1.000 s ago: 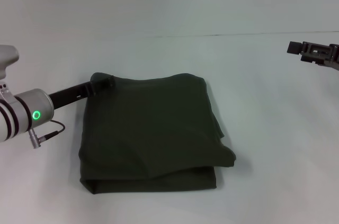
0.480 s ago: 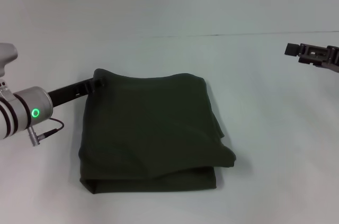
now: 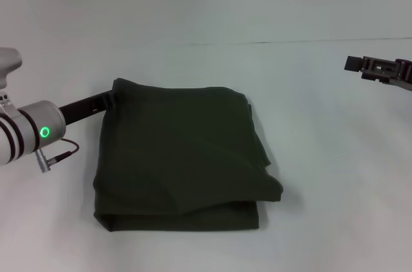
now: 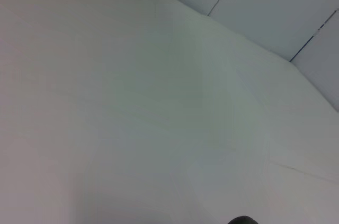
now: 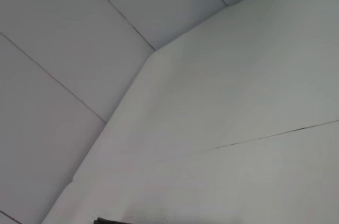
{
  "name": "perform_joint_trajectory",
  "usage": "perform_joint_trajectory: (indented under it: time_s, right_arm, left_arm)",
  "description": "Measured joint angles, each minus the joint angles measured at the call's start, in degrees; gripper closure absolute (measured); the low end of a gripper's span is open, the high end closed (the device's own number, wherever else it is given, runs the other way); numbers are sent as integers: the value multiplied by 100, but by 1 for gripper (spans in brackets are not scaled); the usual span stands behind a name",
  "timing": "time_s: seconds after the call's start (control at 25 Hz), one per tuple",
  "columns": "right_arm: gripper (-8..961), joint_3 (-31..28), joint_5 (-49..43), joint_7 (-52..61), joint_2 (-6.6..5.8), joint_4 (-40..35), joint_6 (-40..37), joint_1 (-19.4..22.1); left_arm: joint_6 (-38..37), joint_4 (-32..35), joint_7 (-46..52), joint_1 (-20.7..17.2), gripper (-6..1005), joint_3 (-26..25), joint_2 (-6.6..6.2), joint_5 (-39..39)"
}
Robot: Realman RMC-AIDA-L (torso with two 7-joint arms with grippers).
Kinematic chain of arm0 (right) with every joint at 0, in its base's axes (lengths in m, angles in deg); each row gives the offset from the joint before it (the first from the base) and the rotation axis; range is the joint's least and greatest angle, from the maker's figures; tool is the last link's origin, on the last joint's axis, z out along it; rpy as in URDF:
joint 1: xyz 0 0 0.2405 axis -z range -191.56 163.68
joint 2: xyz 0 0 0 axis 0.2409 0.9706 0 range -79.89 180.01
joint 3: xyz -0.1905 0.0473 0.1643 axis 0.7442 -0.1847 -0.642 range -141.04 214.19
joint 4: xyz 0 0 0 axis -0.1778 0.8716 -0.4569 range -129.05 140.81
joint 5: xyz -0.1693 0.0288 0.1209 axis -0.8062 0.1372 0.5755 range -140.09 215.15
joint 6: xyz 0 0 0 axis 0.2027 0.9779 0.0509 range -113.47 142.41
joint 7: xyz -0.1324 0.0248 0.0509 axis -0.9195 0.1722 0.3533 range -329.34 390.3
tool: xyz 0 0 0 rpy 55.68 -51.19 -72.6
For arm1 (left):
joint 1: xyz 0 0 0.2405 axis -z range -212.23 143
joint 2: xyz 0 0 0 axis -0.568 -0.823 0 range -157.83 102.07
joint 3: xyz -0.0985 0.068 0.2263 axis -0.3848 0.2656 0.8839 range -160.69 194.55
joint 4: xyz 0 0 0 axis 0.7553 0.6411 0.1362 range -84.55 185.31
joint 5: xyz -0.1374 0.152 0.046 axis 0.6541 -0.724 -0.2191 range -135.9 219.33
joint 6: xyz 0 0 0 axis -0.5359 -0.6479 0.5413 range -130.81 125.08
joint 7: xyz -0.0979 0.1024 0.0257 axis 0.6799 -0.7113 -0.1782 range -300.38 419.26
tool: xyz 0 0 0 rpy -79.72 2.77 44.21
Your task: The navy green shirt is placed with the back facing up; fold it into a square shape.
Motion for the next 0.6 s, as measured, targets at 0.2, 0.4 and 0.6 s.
perform_joint_trajectory:
  time_s: [0.2,0.4,0.6]
  right_arm:
    - [85,50,-2,-14,-2,2,6,0]
    - [85,81,-2,-19,-1,0,9,-6]
    - [85,107,-2,-23,6,-1,9,-9]
  left_arm:
    - [5,7,5,54,943,-27,33,9]
    - [-2,24,11,47,903,-31,37,20]
    - [-13,241,10,-160,863,-260,95,206]
